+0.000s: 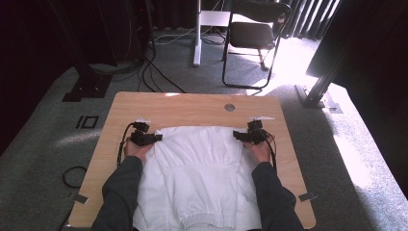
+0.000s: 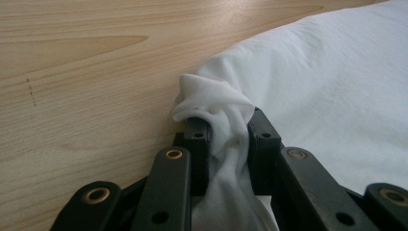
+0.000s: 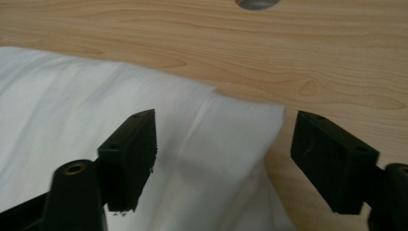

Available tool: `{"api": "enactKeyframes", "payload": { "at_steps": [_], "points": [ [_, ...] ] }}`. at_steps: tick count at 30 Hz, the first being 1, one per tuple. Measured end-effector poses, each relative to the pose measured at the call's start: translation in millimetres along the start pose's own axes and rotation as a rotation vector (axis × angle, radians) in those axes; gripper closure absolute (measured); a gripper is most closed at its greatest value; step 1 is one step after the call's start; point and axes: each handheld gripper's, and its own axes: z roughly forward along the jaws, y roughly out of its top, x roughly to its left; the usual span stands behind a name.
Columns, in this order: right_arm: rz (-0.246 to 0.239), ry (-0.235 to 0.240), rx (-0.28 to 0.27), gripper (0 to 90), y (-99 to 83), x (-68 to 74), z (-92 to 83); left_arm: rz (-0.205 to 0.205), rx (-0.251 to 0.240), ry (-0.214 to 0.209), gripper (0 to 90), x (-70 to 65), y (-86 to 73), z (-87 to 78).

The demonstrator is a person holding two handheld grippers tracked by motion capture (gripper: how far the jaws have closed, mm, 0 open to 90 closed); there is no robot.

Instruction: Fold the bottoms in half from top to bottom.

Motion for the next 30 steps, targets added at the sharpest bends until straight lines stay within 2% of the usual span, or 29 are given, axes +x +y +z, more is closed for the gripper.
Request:
{"api": "enactKeyframes", "payload": {
  "at_steps": [2,3,5,7,10,14,15,16,17,18,20,24,27,28,30],
  "points": [
    [0.027,0.007,0.013,20.7,2.4,-3.7,11.1,0.003,0.001,0.001,76.2,-0.2,0.0,-0.1],
    [0.027,0.007,0.013,20.7,2.4,-3.7,11.1,0.003,0.001,0.001,76.2,-0.2,0.0,-0.1],
    [0.052,0.007,0.052,20.0,0.9,-4.9,26.9,0.0,0.0,-0.001,76.2,0.1,-0.1,-0.1],
    [0.045,-0.019,0.077,20.6,-1.7,-3.0,32.6,0.002,0.0,-0.001,76.2,0.2,-0.1,-0.1],
    [0.015,-0.04,0.069,23.7,-2.8,0.9,34.6,0.004,0.0,0.001,76.1,-0.1,-0.1,-0.1],
    [-0.007,-0.015,0.066,39.5,-2.3,4.0,35.4,0.004,0.001,0.004,76.1,-0.5,0.1,0.0],
    [-0.007,-0.015,0.066,39.5,-2.3,4.0,35.4,0.004,0.001,0.004,76.1,-0.5,0.1,0.0],
    [-0.009,-0.023,0.077,50.3,-1.3,5.4,35.0,0.006,0.001,0.007,76.1,-0.8,0.2,0.1],
    [-0.009,-0.023,0.077,50.3,-1.3,5.4,35.0,0.006,0.001,0.007,76.1,-0.8,0.2,0.1],
    [0.004,-0.005,0.09,67.4,-0.5,3.9,33.8,0.003,0.0,0.008,76.2,-1.0,0.1,0.3],
    [0.008,0.015,0.102,78.5,-1.0,3.2,33.6,-0.005,-0.006,0.008,76.5,-1.4,-0.4,0.6],
    [-0.031,0.0,0.096,83.4,-0.6,8.7,32.4,-0.019,-0.013,0.007,80.1,-1.8,-0.3,-1.3],
    [-0.042,-0.004,0.078,83.8,1.8,9.3,27.5,-0.005,-0.017,0.013,81.6,-3.2,3.2,-5.6],
    [-0.038,0.008,0.037,83.9,7.7,6.9,17.4,0.003,-0.031,0.012,82.0,-4.5,7.3,-10.4],
    [-0.051,0.012,0.007,83.9,15.3,5.3,8.1,-0.002,-0.098,-0.019,82.4,-7.5,21.2,-26.0]
  ]
}}
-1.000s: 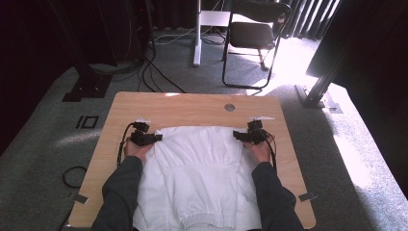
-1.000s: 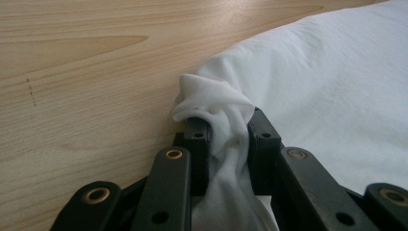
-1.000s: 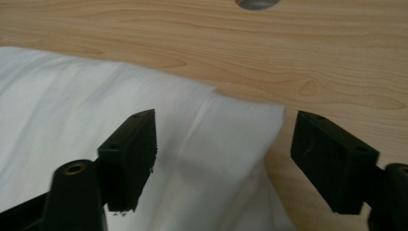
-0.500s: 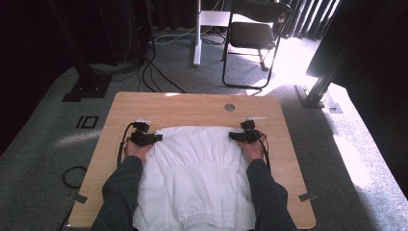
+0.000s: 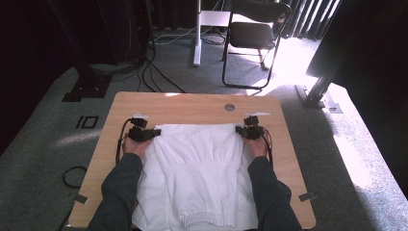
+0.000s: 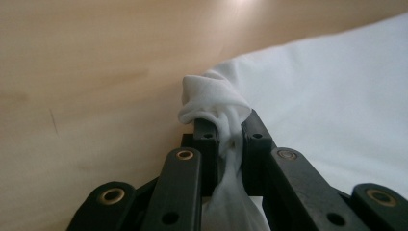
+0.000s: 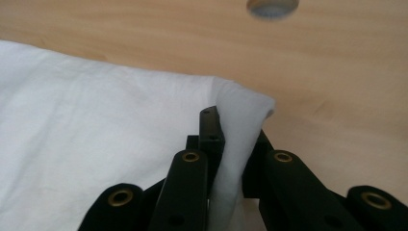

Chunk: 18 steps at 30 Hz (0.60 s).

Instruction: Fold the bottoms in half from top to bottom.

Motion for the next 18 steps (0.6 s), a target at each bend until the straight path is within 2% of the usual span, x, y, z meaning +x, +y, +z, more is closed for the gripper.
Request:
{"api": "enactKeyframes", "payload": {
  "at_steps": [2,3,4,8,9,10,11,15,18],
  "points": [
    [-0.03,-0.012,-0.036,83.9,10.6,0.4,-12.2,0.025,-0.053,-0.01,82.5,-6.2,14.0,-11.2],
    [-0.03,-0.012,-0.036,83.9,10.6,0.4,-12.2,0.025,-0.053,-0.01,82.5,-6.2,14.0,-11.2],
    [-0.067,-0.022,-0.096,83.9,23.9,1.8,-27.9,0.055,-0.109,-0.018,82.5,-13.7,27.7,-22.9],
    [-0.08,-0.019,-0.214,83.8,42.7,0.3,-57.5,0.093,-0.203,-0.041,82.5,-24.9,48.6,-43.2],
    [-0.08,-0.019,-0.214,83.8,42.7,0.3,-57.5,0.093,-0.203,-0.041,82.5,-24.9,48.6,-43.2],
    [-0.078,-0.016,-0.247,83.8,45.6,-0.7,-64.6,0.096,-0.221,-0.05,82.5,-27.0,52.5,-47.9],
    [-0.096,-0.005,-0.277,83.5,48.2,-0.9,-74.9,0.096,-0.232,-0.058,82.5,-29.1,54.6,-52.3],
    [-0.139,0.012,-0.278,83.0,39.6,-0.6,-83.0,0.114,-0.232,-0.066,82.5,-33.6,49.2,-56.7],
    [-0.142,0.052,-0.294,82.9,26.1,-2.6,-91.5,0.137,-0.238,-0.091,82.5,-37.5,33.4,-67.7]
  ]
}}
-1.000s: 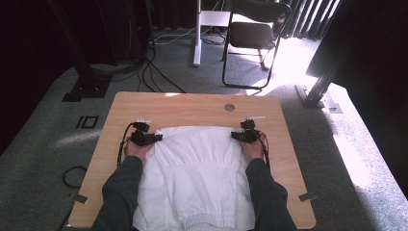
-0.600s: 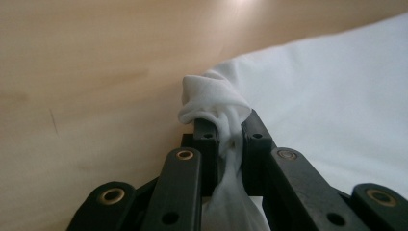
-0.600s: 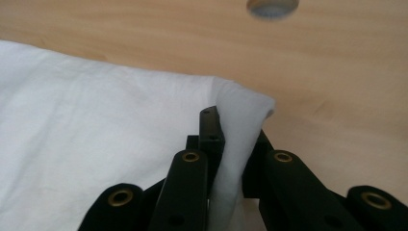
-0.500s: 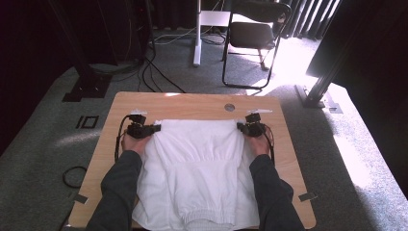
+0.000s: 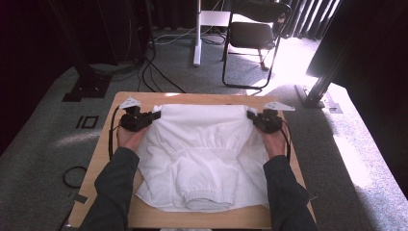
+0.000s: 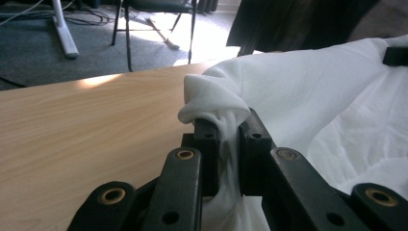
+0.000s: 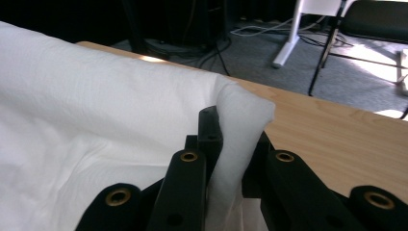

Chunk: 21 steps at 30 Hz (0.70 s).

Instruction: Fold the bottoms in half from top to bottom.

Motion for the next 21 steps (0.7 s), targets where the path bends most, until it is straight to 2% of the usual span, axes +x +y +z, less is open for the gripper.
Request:
{"api": "enactKeyframes", "payload": {
  "at_steps": [2,3,4,5,6,8,9,10,12,14,15,16,17,18,19,20,21],
  "points": [
    [-0.005,0.03,-0.006,82.8,-7.0,2.3,-10.3,0.013,-0.009,-0.016,82.6,-4.9,-6.0,-9.7],
    [-0.005,0.03,-0.006,82.8,-7.0,2.3,-10.3,0.013,-0.009,-0.016,82.7,-4.9,-6.0,-9.7],
    [-0.015,0.061,-0.018,82.6,-13.5,5.9,-22.8,0.028,-0.016,-0.023,83.0,-10.7,-10.8,-21.2],
    [-0.021,0.079,-0.027,82.4,-16.6,7.8,-29.9,0.028,-0.016,-0.023,83.3,-10.7,-10.8,-21.2],
    [-0.025,0.094,-0.032,82.2,-19.5,9.7,-36.9,0.037,-0.031,-0.037,83.5,-16.1,-15.3,-33.8],
    [-0.035,0.123,-0.044,82.0,-24.8,13.4,-51.1,0.047,-0.042,-0.051,83.6,-22.4,-21.0,-44.5],
    [-0.035,0.123,-0.044,82.0,-24.8,13.4,-51.1,0.047,-0.042,-0.051,83.7,-22.4,-21.0,-44.5],
    [-0.049,0.148,-0.051,81.7,-31.6,18.3,-65.5,0.074,-0.036,-0.061,83.7,-30.8,-28.8,-53.2],
    [-0.061,0.155,-0.05,81.7,-39.7,22.2,-73.7,0.085,-0.031,-0.077,83.8,-38.7,-41.0,-60.9],
    [-0.071,0.154,-0.04,81.7,-51.7,25.9,-80.9,0.092,-0.008,-0.084,83.9,-45.6,-57.4,-64.3],
    [-0.071,0.154,-0.04,81.7,-51.7,25.9,-80.9,0.092,-0.008,-0.084,83.9,-45.6,-57.4,-64.3],
    [-0.064,0.163,-0.035,81.6,-58.9,26.8,-83.4,0.091,0.01,-0.081,83.9,-48.2,-68.5,-65.2],
    [-0.05,0.172,-0.01,81.5,-77.9,29.7,-86.6,0.066,0.035,-0.101,84.0,-50.3,-85.2,-63.8],
    [-0.046,0.171,0.002,81.5,-84.8,30.8,-87.2,0.056,0.059,-0.105,84.0,-51.5,-95.0,-61.5],
    [-0.037,0.175,0.018,81.3,-94.4,32.0,-87.6,0.056,0.059,-0.105,83.9,-51.5,-95.0,-61.5],
    [-0.033,0.175,0.04,80.8,-103.6,33.0,-87.8,0.041,0.117,-0.115,83.9,-53.4,-114.0,-56.7],
    [-0.029,0.173,0.06,80.7,-112.5,33.6,-88.1,0.034,0.141,-0.118,83.9,-54.4,-122.7,-54.3]
  ]
}}
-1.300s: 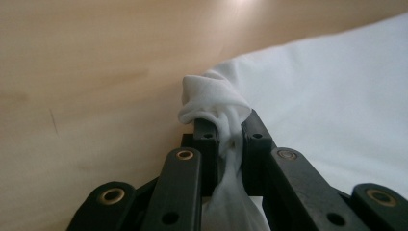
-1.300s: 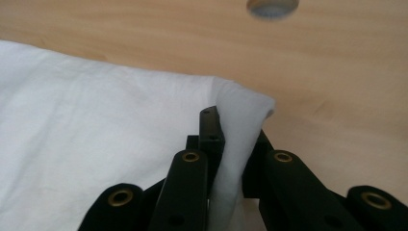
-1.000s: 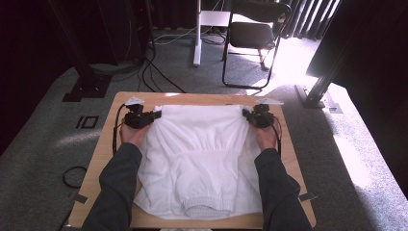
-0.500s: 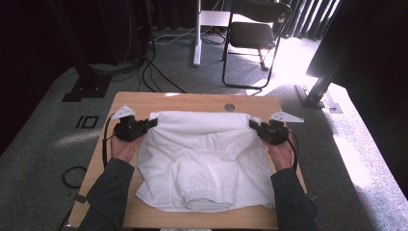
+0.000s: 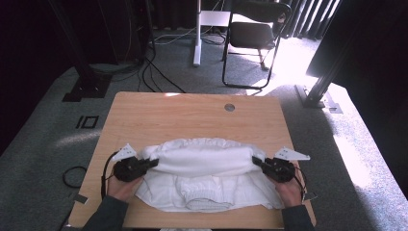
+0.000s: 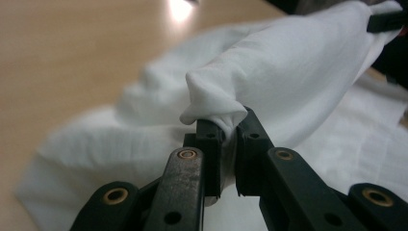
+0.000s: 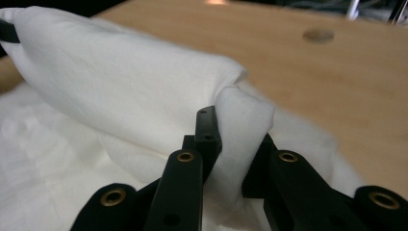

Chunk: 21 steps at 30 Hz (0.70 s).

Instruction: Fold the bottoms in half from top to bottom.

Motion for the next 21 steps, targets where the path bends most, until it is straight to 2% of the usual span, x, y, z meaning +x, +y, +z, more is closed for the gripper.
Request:
{"api": "enactKeyframes", "payload": {
  "at_steps": [2,4,5,6,8,11,12,14,18,21],
  "points": [
    [0.04,0.018,0.028,80.5,-16.7,0.5,1.2,0.01,0.055,0.015,83.8,-1.9,-11.0,6.5],
    [0.061,0.021,0.084,80.4,-31.7,2.2,6.5,0.025,0.109,0.04,83.8,-3.5,-17.3,14.7],
    [0.063,0.022,0.117,80.4,-38.9,3.6,10.8,0.043,0.141,0.058,83.8,-3.9,-19.8,20.2],
    [0.063,0.022,0.117,80.4,-38.9,3.6,10.8,0.043,0.141,0.058,83.8,-3.9,-19.8,20.2],
    [0.044,0.007,0.192,80.4,-52.5,8.2,24.5,0.052,0.174,0.076,83.7,-2.3,-23.6,31.2],
    [0.064,0.005,0.203,80.5,-52.4,7.1,34.5,0.0,0.141,0.074,83.7,9.1,-24.1,40.1],
    [0.064,0.005,0.203,80.5,-52.4,7.1,34.5,0.0,0.141,0.074,83.7,9.1,-24.1,40.1],
    [0.056,-0.007,0.209,80.4,-47.9,4.9,42.1,-0.024,0.123,0.076,83.6,18.2,-22.6,42.9],
    [0.082,-0.006,0.192,80.1,-42.6,-1.8,55.8,-0.027,0.122,0.094,83.6,25.6,-18.1,45.7],
    [0.091,-0.013,0.192,80.0,-35.2,-7.4,67.6,-0.023,0.134,0.136,83.6,36.7,-6.9,53.6]
  ]
}}
